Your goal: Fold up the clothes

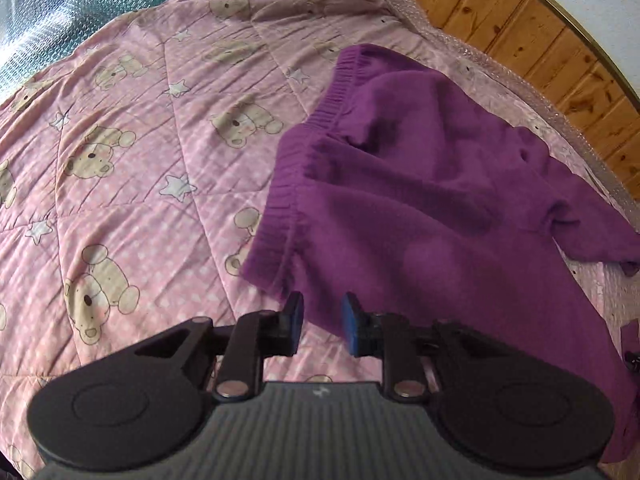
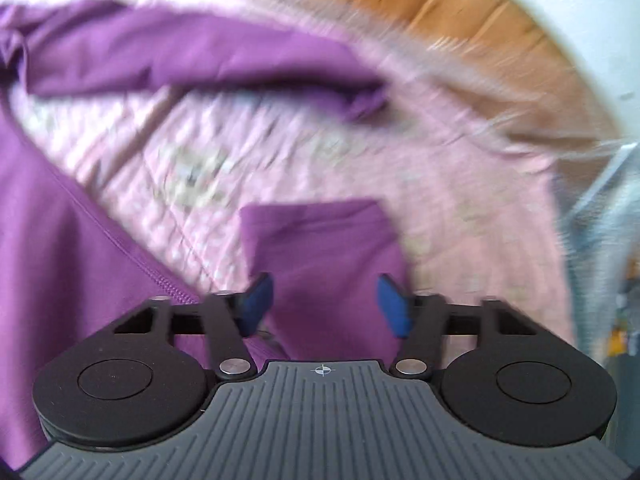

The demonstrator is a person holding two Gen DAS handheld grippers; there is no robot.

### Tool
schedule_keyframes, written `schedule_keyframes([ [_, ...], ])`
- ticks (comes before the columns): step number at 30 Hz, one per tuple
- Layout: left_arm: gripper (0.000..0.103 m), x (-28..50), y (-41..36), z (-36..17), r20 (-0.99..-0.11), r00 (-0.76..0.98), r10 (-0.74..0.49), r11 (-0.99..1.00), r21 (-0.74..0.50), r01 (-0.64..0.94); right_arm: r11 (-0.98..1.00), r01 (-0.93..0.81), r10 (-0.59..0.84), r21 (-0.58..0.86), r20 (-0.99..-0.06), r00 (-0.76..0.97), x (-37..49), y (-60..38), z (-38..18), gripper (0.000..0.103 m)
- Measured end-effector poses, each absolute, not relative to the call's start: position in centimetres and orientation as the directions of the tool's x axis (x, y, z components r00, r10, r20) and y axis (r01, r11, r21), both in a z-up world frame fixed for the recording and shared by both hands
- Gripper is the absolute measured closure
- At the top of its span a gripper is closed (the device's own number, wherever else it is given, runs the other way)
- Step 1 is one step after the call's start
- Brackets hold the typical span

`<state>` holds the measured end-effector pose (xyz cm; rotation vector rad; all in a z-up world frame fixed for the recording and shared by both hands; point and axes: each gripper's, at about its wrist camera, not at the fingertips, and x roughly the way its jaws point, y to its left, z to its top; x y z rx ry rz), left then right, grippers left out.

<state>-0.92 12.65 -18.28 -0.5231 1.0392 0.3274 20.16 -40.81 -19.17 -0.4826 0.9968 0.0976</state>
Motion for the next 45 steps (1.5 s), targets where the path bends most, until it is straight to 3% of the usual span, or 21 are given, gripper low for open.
schedule_keyframes([
  [1,0.076,-1.1,12.4,-18.2,-0.878,0.479,0.008,0.833,-0.259,-0.489,0.902,-0.311,-0.111,-0.299,-0.857,0.503,21.0,-41.2,-19.6,0.099],
  [2,0.074,-1.3,12.4,-18.1,-0.874,0.485,0.005,0.832,-0.266,-0.487,0.912,-0.293,-0.101,-0.288,-0.848,0.52,21.3,-41.8,-18.5,0.103],
  [4,0.067,-1.7,12.6,-17.9,-0.87,0.492,0.007,0.822,-0.275,-0.499,0.93,-0.252,-0.084,-0.266,-0.824,0.56,21.8,-43.1,-16.0,0.103],
  [7,0.064,-2.2,13.0,-17.9,-0.868,0.497,0.014,0.802,-0.287,-0.524,0.988,-0.048,-0.076,-0.148,-0.728,0.682,21.7,-47.9,-9.1,0.103],
  [13,0.058,-1.7,13.4,-18.7,-0.867,0.498,-0.015,0.773,-0.326,-0.544,0.99,-0.042,-0.073,-0.137,-0.735,0.674,18.5,-49.3,-10.6,0.102],
  [17,0.049,-0.4,12.7,-19.3,-0.871,0.491,-0.014,0.772,-0.321,-0.549,0.99,-0.04,-0.072,-0.132,-0.74,0.668,16.3,-50.1,-11.8,0.092],
  [19,0.049,0.4,12.3,-19.8,-0.883,0.468,-0.016,0.765,-0.313,-0.563,0.991,-0.039,-0.071,-0.129,-0.743,0.665,15.3,-50.5,-12.3,0.046],
  [20,0.049,0.8,11.9,-19.9,-0.888,0.46,-0.018,0.765,-0.308,-0.565,0.991,-0.039,-0.07,-0.128,-0.745,0.664,14.7,-50.8,-12.6,0.038],
  [21,0.049,1.1,11.6,-19.8,-0.89,0.455,-0.019,0.768,-0.305,-0.564,0.974,-0.145,-0.034,-0.175,-0.743,0.669,15.5,-48.1,-13.4,0.032],
  [25,0.047,1.9,9.6,-18.8,-0.888,0.46,-0.006,0.798,-0.282,-0.533,0.847,-0.411,-0.017,-0.337,-0.79,0.613,18.8,-40.3,-18.3,0.038],
  [28,0.044,1.4,8.6,-18.1,-0.883,0.468,0.009,0.817,-0.264,-0.513,0.871,-0.371,-0.038,-0.322,-0.798,0.602,20.8,-41.0,-20.0,0.034],
  [29,0.044,1.2,8.3,-17.9,-0.882,0.471,0.013,0.822,-0.259,-0.508,0.905,-0.343,-0.015,-0.254,-0.822,0.57,21.4,-42.2,-19.7,0.038],
  [31,0.043,0.7,8.3,-18.0,-0.881,0.472,0.016,0.813,-0.264,-0.519,0.95,-0.272,0.026,-0.151,-0.832,0.554,21.8,-44.6,-18.3,0.099],
  [32,0.043,0.5,8.4,-18.1,-0.881,0.472,0.016,0.805,-0.269,-0.529,0.964,-0.235,0.037,-0.122,-0.818,0.574,21.7,-45.8,-17.1,0.095],
  [33,0.043,0.2,8.6,-18.3,-0.881,0.472,0.015,0.794,-0.276,-0.542,0.976,-0.199,0.046,-0.091,-0.803,0.595,21.5,-47.0,-16.0,0.103],
  [39,0.043,-0.1,9.4,-18.9,-0.886,0.463,0.024,0.764,-0.282,-0.579,0.993,0.01,0.074,0.116,-0.697,0.713,20.5,-54.3,-9.0,0.103],
  [41,0.043,0.2,9.7,-19.0,-0.886,0.463,0.032,0.759,-0.28,-0.588,0.973,0.101,0.05,0.207,-0.619,0.784,18.6,-57.9,-5.0,0.103],
  [43,0.043,0.5,10.0,-19.4,-0.888,0.459,0.027,0.745,-0.288,-0.602,0.985,0.085,0.027,0.149,-0.621,0.783,17.7,-57.9,-4.9,0.103],
  [45,0.043,1.2,9.9,-19.8,-0.895,0.446,0.02,0.741,-0.286,-0.607,0.994,0.066,0.003,0.087,-0.624,0.781,16.9,-57.9,-4.9,0.094],
])
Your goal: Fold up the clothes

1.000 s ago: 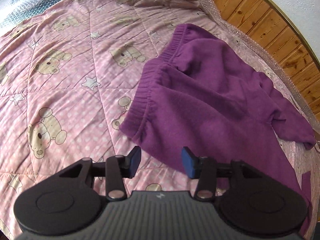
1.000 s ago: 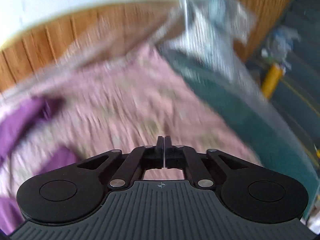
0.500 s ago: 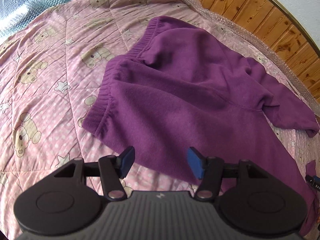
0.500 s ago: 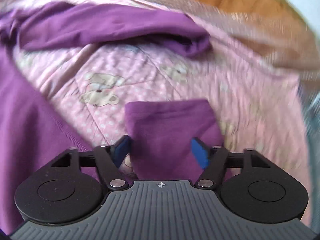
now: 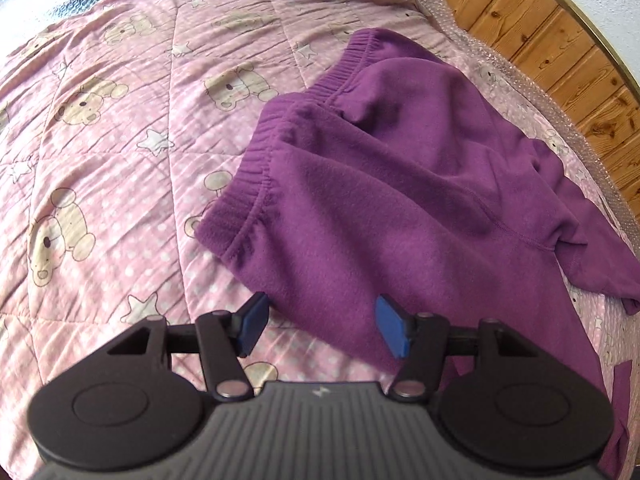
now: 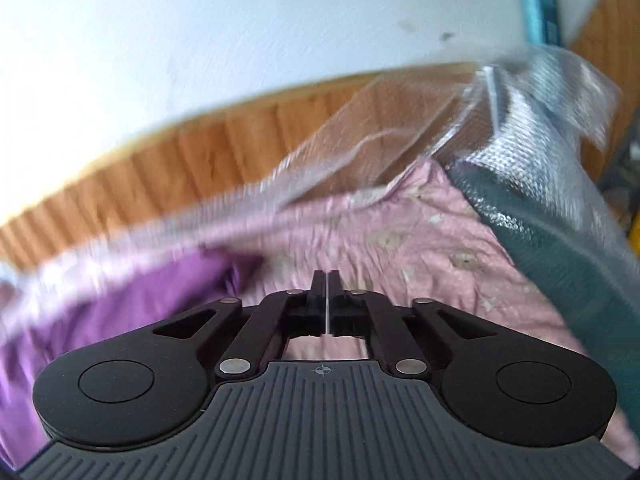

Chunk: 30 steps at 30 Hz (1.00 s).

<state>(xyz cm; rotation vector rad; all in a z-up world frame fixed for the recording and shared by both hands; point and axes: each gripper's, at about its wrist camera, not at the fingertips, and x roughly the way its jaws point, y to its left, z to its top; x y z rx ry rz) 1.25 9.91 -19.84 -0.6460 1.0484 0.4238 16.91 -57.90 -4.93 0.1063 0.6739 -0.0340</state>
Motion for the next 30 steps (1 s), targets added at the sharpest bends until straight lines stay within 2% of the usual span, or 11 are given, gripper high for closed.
schedule_keyframes([
  [2,0.043,1.9,9.4,-20.2,-0.901,0.433,0.023,0.747,-0.272,-0.606,0.999,-0.027,0.005,-0.022,-0.687,0.727,17.2,-54.0,-8.1,0.091],
  [4,0.041,2.4,8.5,-20.0,-0.904,0.426,0.032,0.76,-0.254,-0.598,0.984,-0.137,0.012,-0.111,-0.733,0.681,17.4,-49.3,-11.7,0.057],
  [5,0.041,2.7,8.1,-19.9,-0.905,0.424,0.035,0.766,-0.248,-0.593,0.97,-0.179,0.0,-0.164,-0.738,0.675,17.3,-46.9,-13.6,0.052],
  [8,0.04,2.7,7.0,-19.2,-0.906,0.421,0.041,0.786,-0.231,-0.573,0.935,-0.266,-0.013,-0.234,-0.772,0.636,18.6,-42.1,-18.3,0.051],
  [12,0.04,1.6,6.4,-18.6,-0.909,0.412,0.066,0.799,-0.199,-0.568,0.936,-0.271,-0.012,-0.224,-0.791,0.612,20.1,-40.8,-20.9,0.063],
  [14,0.04,0.8,6.7,-18.7,-0.911,0.405,0.078,0.785,-0.195,-0.589,0.946,-0.253,-0.011,-0.204,-0.8,0.6,20.9,-41.2,-21.1,0.094],
  [15,0.04,0.4,6.9,-18.9,-0.912,0.402,0.079,0.775,-0.197,-0.6,0.955,-0.221,-0.023,-0.196,-0.794,0.608,21.0,-41.9,-20.5,0.103],
  [19,0.04,-0.1,7.6,-19.4,-0.916,0.393,0.083,0.746,-0.204,-0.634,0.99,-0.08,-0.031,-0.118,-0.725,0.688,20.9,-47.0,-15.0,0.103],
  [25,0.04,-0.1,8.5,-19.5,-0.898,0.433,0.071,0.704,-0.263,-0.66,0.949,0.262,-0.133,0.174,-0.531,0.837,13.2,-60.9,-4.4,0.103],
  [27,0.04,-0.1,8.8,-20.0,-0.893,0.447,0.054,0.678,-0.296,-0.673,0.901,0.382,-0.2,0.207,-0.584,0.787,11.3,-65.6,-6.2,0.103],
  [30,0.039,-0.6,9.6,-20.9,-0.874,0.486,0.022,0.613,-0.372,-0.697,0.792,0.568,-0.215,0.224,-0.769,0.602,9.5,-71.6,-13.9,0.103],
])
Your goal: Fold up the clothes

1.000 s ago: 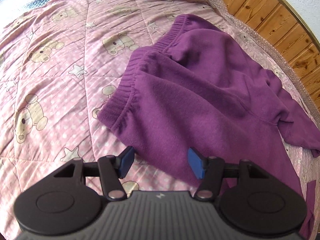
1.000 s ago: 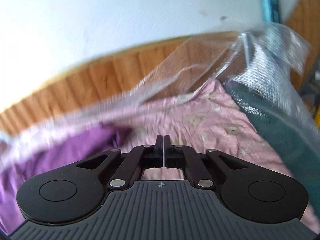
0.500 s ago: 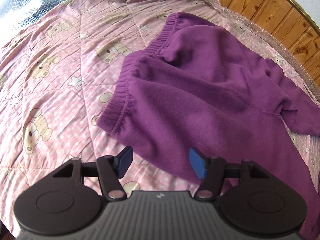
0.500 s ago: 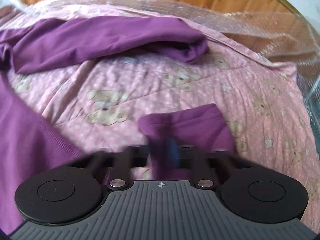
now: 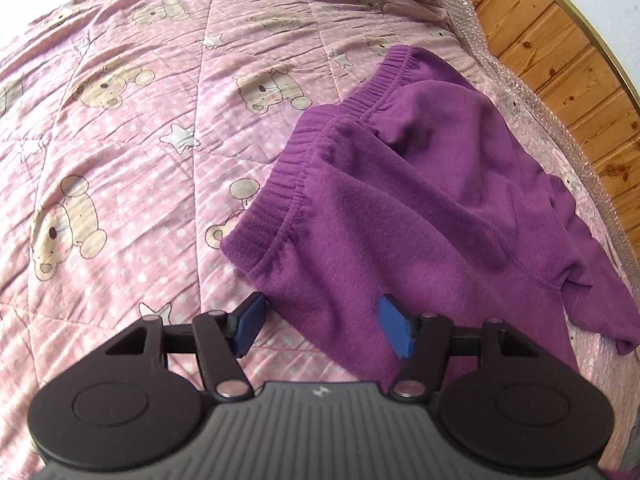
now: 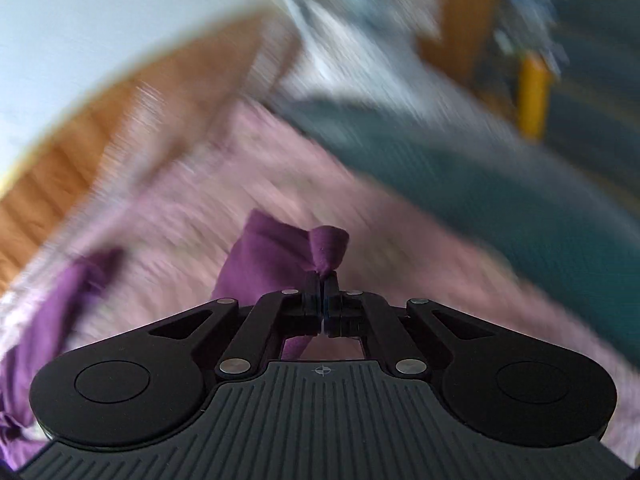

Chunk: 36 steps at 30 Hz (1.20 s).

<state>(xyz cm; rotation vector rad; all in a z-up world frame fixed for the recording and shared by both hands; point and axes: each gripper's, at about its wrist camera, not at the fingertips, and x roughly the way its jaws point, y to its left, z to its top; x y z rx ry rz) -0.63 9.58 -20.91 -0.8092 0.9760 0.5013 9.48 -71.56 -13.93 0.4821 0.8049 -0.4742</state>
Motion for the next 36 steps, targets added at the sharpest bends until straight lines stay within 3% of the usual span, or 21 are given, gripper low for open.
schedule_keyframes([
  [3,0.037,-1.8,10.1,-21.2,-0.852,0.523,0.019,0.535,-0.433,-0.725,0.708,0.677,-0.233,0.199,-0.84,0.49,6.6,-73.4,-18.7,0.103],
  [9,0.033,-4.0,11.1,-21.8,-0.804,0.594,0.024,0.37,-0.545,-0.752,0.658,0.713,-0.252,0.244,-0.821,0.513,3.9,-72.7,-19.3,0.103],
  [14,0.022,-3.3,11.5,-22.3,-0.752,0.656,0.055,0.359,-0.599,-0.716,0.684,0.691,-0.257,0.231,-0.811,0.525,5.3,-72.2,-18.2,0.103],
  [15,0.032,-2.4,11.7,-22.1,-0.748,0.661,0.055,0.377,-0.598,-0.708,0.696,0.683,-0.255,0.222,-0.812,0.524,5.7,-72.0,-18.0,0.103],
  [16,0.099,-1.5,12.0,-21.9,-0.744,0.666,0.055,0.394,-0.597,-0.699,0.704,0.677,-0.255,0.216,-0.813,0.524,6.1,-71.8,-17.9,0.103],
  [22,0.096,-1.0,15.9,-12.3,-0.609,0.788,0.094,0.455,-0.678,-0.578,0.699,0.633,-0.211,0.333,-0.75,0.627,7.2,-72.0,-14.4,0.103],
  [29,0.096,-1.9,20.5,-16.2,-0.801,0.599,-0.008,0.484,-0.527,-0.698,0.738,0.567,-0.106,0.366,-0.767,0.633,10.0,-69.4,-14.3,0.103],
  [32,0.096,-1.7,21.0,-15.1,-0.783,0.621,-0.012,0.519,-0.536,-0.666,0.734,0.527,-0.072,0.429,-0.722,0.688,11.8,-68.5,-11.8,0.103],
  [36,0.096,-2.4,20.9,-12.5,-0.733,0.679,-0.03,0.552,-0.579,-0.6,0.735,0.391,-0.023,0.554,-0.556,0.831,11.2,-67.3,-5.3,0.103],
])
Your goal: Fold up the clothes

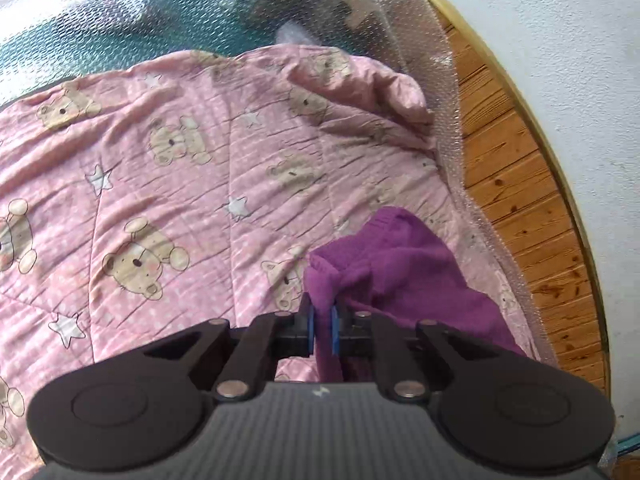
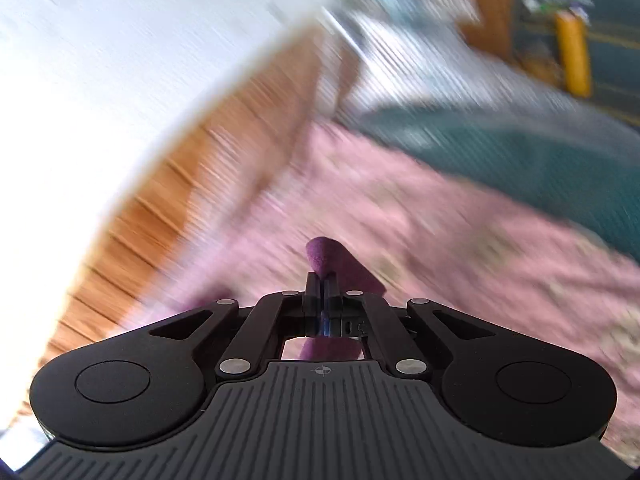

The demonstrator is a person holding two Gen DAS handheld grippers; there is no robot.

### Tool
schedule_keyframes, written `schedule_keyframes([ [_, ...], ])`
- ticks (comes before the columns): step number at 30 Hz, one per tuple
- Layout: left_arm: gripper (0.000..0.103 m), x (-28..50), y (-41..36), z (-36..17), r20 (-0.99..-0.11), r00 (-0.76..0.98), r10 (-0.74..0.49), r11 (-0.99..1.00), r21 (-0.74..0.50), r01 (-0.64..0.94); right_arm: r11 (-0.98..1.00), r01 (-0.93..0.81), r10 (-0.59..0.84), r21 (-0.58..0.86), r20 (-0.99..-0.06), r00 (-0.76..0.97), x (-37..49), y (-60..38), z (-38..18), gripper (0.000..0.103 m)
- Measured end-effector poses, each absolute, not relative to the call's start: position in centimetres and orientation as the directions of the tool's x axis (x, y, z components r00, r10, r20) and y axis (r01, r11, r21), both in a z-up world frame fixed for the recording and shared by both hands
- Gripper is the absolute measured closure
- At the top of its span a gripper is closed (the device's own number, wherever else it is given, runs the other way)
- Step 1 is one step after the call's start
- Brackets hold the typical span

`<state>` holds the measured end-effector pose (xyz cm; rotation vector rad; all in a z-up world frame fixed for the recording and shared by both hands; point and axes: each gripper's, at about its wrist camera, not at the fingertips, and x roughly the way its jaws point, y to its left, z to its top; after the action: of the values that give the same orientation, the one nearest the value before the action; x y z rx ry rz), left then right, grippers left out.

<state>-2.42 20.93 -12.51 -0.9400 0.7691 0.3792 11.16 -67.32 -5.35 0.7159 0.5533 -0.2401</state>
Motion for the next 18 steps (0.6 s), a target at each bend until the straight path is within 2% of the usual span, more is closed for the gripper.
schedule_keyframes([
  [4,0.095,-4.5,20.7,-14.3,-0.764,0.64,-0.08,0.568,-0.563,-0.601,0.743,0.358,-0.041,0.565,-0.496,0.868,6.9,-67.8,-3.1,0.103],
  [8,0.093,-7.1,20.9,-19.1,-0.821,0.555,-0.136,0.554,-0.527,-0.644,0.719,0.542,-0.106,0.436,-0.701,0.706,3.5,-70.0,-11.0,0.101],
  [9,0.091,-7.7,21.0,-19.5,-0.829,0.545,-0.123,0.544,-0.516,-0.662,0.704,0.591,-0.117,0.395,-0.756,0.644,2.9,-70.5,-13.6,0.085],
  [10,0.09,-8.3,21.1,-19.9,-0.838,0.535,-0.11,0.534,-0.504,-0.679,0.688,0.636,-0.125,0.35,-0.806,0.578,2.4,-70.9,-16.3,0.078],
  [11,0.09,-8.8,21.1,-20.3,-0.846,0.525,-0.097,0.523,-0.492,-0.696,0.665,0.691,-0.169,0.282,-0.845,0.508,1.7,-71.2,-18.1,0.078],
  [13,0.088,-10.0,21.4,-19.5,-0.847,0.53,-0.041,0.513,-0.473,-0.716,0.611,0.764,-0.266,0.207,-0.856,0.444,0.1,-71.1,-18.6,0.078],
  [15,0.083,-10.8,21.4,-17.5,-0.821,0.571,0.016,0.537,-0.474,-0.698,0.617,0.756,-0.325,0.219,-0.804,0.498,-1.1,-69.6,-16.6,0.078],
  [17,0.083,-10.6,21.0,-15.6,-0.788,0.614,0.047,0.566,-0.485,-0.666,0.697,0.675,-0.313,0.241,-0.745,0.589,-0.3,-66.7,-14.1,0.077],
  [18,0.081,-10.0,20.6,-15.1,-0.776,0.629,0.042,0.585,-0.491,-0.646,0.722,0.657,-0.299,0.216,-0.759,0.578,0.4,-65.9,-14.8,0.074],
])
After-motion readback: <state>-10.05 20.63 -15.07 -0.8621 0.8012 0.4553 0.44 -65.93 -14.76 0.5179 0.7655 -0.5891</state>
